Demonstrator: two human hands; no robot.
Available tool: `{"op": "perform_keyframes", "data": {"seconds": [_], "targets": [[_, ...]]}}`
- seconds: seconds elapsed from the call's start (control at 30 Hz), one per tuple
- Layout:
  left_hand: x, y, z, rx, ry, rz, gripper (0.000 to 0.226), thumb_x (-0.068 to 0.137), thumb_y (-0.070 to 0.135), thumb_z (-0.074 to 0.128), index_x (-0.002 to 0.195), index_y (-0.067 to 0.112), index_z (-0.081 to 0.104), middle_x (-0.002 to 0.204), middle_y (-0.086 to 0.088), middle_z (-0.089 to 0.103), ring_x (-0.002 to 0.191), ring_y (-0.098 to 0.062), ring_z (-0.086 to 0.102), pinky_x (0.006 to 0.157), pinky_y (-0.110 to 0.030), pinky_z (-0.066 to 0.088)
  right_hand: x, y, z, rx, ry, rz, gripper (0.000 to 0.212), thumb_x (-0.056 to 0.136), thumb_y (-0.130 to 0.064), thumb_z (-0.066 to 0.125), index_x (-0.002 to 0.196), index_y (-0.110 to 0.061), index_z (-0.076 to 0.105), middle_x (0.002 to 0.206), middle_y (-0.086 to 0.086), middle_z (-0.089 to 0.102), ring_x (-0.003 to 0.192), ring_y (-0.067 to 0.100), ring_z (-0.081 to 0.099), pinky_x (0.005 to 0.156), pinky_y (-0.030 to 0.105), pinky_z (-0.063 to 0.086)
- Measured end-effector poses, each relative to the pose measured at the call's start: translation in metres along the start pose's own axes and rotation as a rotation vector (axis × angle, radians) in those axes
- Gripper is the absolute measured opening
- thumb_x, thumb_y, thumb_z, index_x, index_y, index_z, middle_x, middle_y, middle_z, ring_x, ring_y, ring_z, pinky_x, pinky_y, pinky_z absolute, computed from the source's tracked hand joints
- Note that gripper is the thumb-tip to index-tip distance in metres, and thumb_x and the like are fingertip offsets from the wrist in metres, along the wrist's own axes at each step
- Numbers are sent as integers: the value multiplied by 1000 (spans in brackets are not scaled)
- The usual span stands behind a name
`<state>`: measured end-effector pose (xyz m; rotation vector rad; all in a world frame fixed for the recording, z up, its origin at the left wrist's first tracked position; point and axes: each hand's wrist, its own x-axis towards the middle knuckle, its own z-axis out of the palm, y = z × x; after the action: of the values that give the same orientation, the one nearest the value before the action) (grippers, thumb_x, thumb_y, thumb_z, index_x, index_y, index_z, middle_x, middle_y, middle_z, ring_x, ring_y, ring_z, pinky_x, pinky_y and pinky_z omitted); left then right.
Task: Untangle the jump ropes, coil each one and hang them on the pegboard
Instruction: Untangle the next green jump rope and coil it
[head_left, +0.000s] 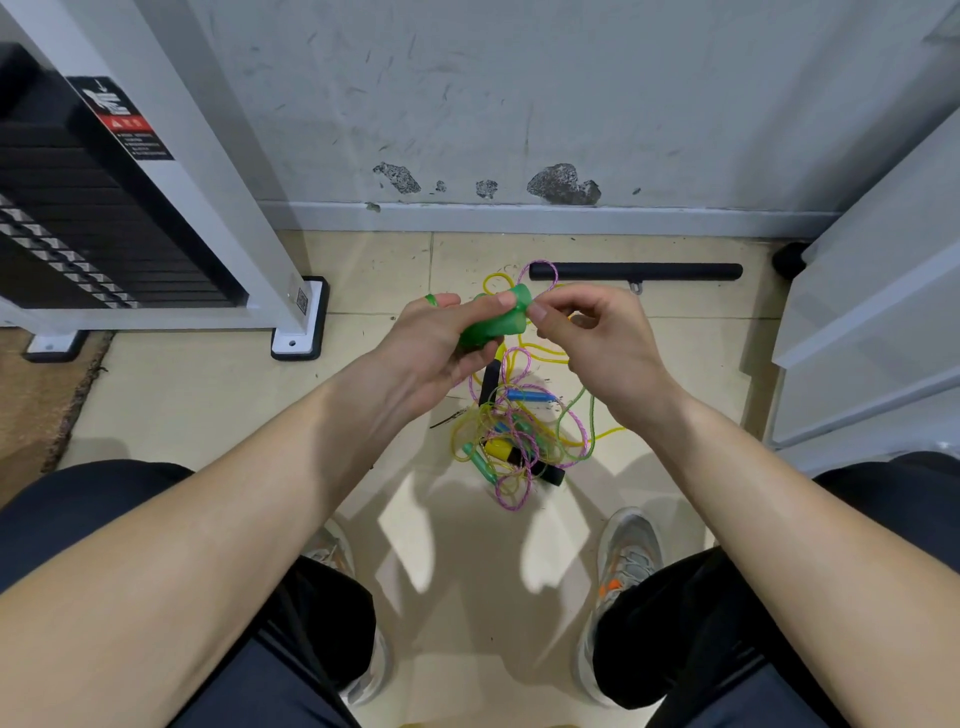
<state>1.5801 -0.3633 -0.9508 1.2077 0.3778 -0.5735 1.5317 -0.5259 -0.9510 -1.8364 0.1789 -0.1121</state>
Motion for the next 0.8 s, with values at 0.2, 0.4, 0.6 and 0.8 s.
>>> {"op": "perform_keyframes", "data": {"seconds": [0.2,0.4,0.6,0.8], "targets": [[-4,1,4,-34,-109,-3,39,84,15,75,117,-3,61,95,-12,61,64,-14,63,57,-19,52,-6,0,12,413,-85,231,17,100,-9,57,88,-13,69,68,-1,56,57,9,43,45,22,36],[-10,9,6,-94,-229,25,18,94,11,62,108,1,60,82,-9,65,63,-15,62,56,-18,52,1,-3,10,425,-116,257,13,98,-6,59,88,-8,67,64,-2,55,53,10,37,44,22,29],[-9,9,1,-96,-219,33,33,93,5,63,121,5,46,100,-18,60,67,-22,66,57,-24,54,4,1,10,194,-86,260,8,94,-12,68,87,-15,69,60,-7,63,43,4,43,43,20,33],[-13,16,-8,100,-319,113,41,90,1,63,127,9,47,99,-5,59,72,-17,66,59,-27,55,10,7,1,99,-179,313,22,82,-24,80,83,-17,59,63,-2,59,51,13,40,49,26,34]]}}
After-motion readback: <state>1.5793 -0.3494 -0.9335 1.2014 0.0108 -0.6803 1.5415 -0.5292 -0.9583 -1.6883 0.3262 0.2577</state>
